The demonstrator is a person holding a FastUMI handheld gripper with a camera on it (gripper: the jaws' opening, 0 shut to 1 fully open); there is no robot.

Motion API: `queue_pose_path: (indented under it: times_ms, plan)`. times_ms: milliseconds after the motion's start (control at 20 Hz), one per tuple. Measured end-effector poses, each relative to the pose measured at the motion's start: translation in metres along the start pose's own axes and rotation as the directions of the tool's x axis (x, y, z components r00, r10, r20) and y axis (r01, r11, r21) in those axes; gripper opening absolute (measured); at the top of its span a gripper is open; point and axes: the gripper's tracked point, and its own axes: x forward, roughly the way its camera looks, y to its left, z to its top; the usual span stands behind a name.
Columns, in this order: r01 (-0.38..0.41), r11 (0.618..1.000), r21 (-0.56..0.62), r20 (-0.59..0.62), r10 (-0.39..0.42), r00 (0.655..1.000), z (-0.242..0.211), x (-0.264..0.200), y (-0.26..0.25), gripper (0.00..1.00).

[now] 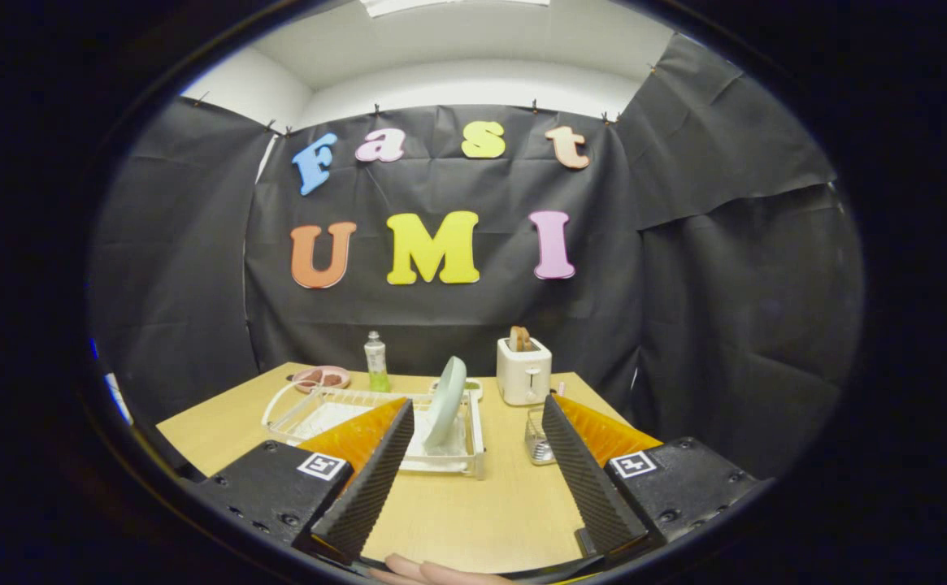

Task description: Take the plate from the dish rack, then take the spoon from the basket and place it into the plate.

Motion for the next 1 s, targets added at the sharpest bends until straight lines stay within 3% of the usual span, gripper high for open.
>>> queue_pose_path:
  times_ms: [300,550,650,800,1000]
  plan:
    - [-0.018,0.997,-0.075,-0.142,0.007,0.99,0.013,0.091,0.024,1.0]
    - [-0.037,0.983,-0.181,-0.326,-0.024,0.945,0.013,0.175,0.042,1.0]
    - [-0.039,0.978,-0.205,-0.425,-0.053,0.904,0.007,0.206,0.042,0.98]
    - [-0.01,0.976,-0.216,-0.567,-0.117,0.815,0.002,0.236,0.042,0.91]
    - [0.038,0.967,-0.251,-0.699,-0.208,0.684,-0.003,0.266,0.04,0.74]
